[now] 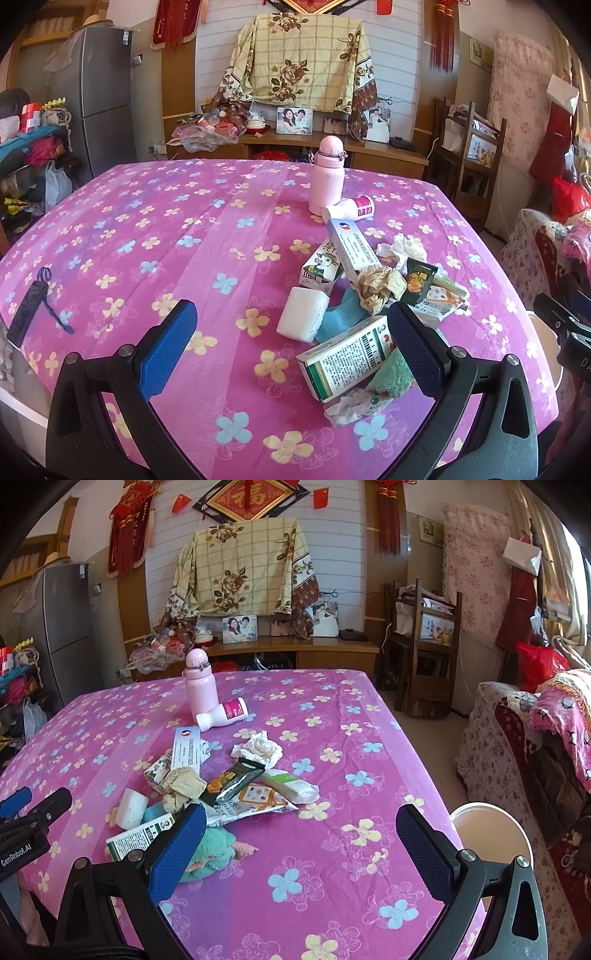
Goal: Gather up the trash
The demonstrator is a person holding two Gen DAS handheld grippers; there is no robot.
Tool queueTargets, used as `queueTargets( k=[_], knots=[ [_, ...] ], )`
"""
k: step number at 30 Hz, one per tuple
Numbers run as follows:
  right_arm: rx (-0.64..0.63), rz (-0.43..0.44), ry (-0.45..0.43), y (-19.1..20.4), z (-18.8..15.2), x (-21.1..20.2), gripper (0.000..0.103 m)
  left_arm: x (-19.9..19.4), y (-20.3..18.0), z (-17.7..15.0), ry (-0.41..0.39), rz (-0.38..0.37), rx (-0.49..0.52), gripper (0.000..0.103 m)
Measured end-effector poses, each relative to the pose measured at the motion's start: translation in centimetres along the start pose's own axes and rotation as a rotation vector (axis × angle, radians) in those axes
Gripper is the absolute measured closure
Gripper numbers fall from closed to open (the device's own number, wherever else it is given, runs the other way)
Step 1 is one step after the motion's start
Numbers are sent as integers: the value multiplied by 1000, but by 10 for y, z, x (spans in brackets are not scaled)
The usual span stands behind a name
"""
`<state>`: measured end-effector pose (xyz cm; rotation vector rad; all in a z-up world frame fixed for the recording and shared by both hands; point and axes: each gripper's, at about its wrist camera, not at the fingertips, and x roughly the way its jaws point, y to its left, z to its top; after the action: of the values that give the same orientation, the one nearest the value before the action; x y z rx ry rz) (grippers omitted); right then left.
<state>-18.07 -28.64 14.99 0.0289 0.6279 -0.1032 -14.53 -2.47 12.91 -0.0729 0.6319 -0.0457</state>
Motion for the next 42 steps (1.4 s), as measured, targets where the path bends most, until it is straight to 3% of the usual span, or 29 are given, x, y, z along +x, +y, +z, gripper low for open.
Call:
queueTargets(
  k=[13,20,25,31,36,41,42],
  knots=[
    [-10,85,94,-4,-12,22,1,19,21,-15,132,-50,40,1],
    [-19,122,138,-8,-18,41,3,38,17,-11,166,-64,70,1],
    [-52,147,146,-9,-11,58,9,55,-2,6,195,-139,72,1],
    [-46,198,184,-17,9,94,16,80,-47,27,194,-183,161,1],
    [18,282,237,-23,26,123,23,117,-79,35,264,-202,241,21],
    [21,274,233,-30,37,138,24,147,-88,35,323,-220,236,25],
    [25,284,238,-32,40,143,24,152,-90,35,332,-221,234,36]
  ],
)
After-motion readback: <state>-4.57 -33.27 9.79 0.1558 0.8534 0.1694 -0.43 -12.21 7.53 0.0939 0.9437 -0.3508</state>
